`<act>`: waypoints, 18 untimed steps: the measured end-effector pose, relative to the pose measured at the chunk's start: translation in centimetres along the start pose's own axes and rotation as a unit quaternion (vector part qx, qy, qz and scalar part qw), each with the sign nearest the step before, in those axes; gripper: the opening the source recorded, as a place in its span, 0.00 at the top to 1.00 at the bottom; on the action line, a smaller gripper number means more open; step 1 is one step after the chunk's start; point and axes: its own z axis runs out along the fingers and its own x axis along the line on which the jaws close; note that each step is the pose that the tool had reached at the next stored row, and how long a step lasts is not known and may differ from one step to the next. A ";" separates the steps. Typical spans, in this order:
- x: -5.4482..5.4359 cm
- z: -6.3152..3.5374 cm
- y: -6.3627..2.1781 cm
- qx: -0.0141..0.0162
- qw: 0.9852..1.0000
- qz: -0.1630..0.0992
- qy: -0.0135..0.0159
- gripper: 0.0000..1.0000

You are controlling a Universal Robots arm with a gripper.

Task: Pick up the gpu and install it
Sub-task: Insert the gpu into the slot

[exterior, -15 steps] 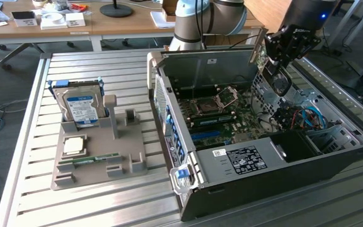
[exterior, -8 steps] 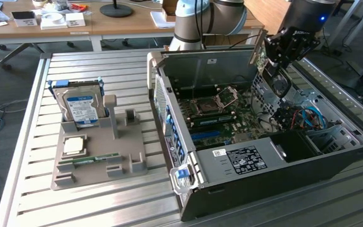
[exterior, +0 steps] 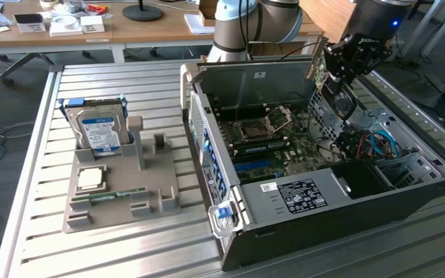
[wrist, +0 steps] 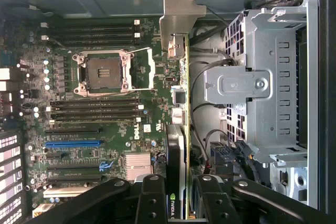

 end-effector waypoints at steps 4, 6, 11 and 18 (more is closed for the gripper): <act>0.0 0.00 0.00 0.000 1.000 0.000 0.000 0.73; 0.0 0.00 0.00 0.000 1.000 -0.001 0.000 0.73; 0.1 0.00 -0.01 0.000 1.000 -0.011 0.000 0.73; 0.2 0.00 -0.01 -0.001 0.999 -0.053 0.002 0.73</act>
